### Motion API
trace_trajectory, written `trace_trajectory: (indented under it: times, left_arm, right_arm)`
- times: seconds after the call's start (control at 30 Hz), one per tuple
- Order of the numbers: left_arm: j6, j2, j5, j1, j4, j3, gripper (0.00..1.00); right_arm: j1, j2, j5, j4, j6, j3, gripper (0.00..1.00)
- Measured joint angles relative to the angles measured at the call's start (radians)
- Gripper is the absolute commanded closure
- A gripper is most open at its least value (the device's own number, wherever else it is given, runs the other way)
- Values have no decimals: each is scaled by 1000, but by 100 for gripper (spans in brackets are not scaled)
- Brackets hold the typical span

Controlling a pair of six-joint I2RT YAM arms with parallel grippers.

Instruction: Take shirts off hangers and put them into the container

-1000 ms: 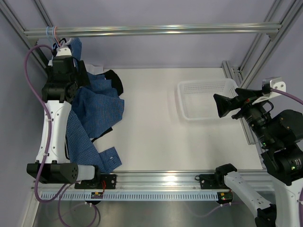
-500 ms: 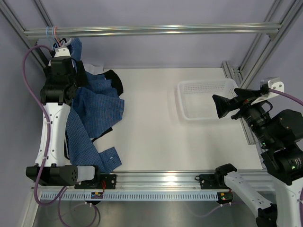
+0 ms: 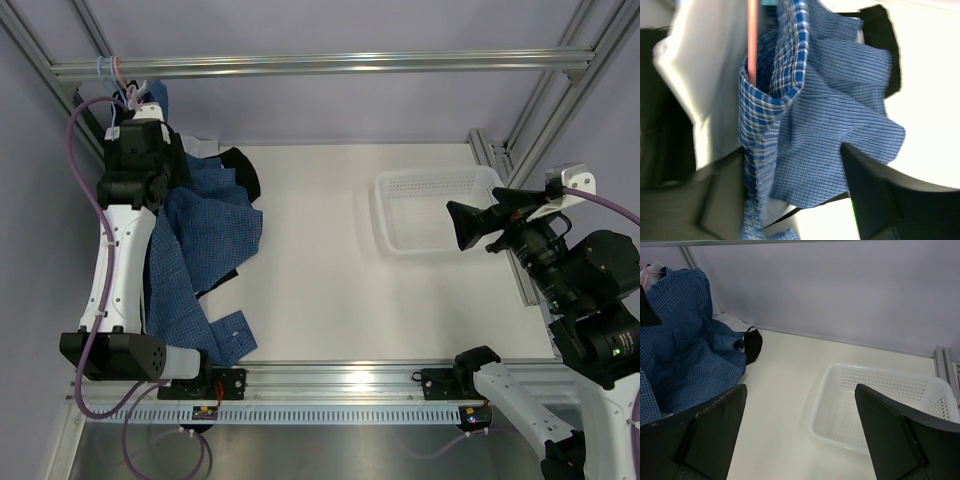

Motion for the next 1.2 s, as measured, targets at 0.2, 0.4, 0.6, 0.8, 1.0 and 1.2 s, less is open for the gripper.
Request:
trace_trajectory:
  times: [0.2,0.4,0.6,0.8,1.0,1.2]
  left_arm:
    - [2,5,127,0,52,0,75]
    - [-4,50,216,1,75,10,100]
    - [-9,72,267,-89,63,34,100]
    - [-35,14,301,-192,41,10,100]
    - [-38,-79,301,-190,67,-61,72]
    - [-43,-62,291,-190,121,-80,53]
  right_arm:
    - [0,0,0,0,0,0,1]
    - [0,3,-7,0,0,0,0]
    - [0,24,-10,0,0,1,1]
    - [0,43,-10,-2,0,10,1]
    - [0,46,-11,-2,0,10,1]
    - [0,59,-35,-2,0,14,1]
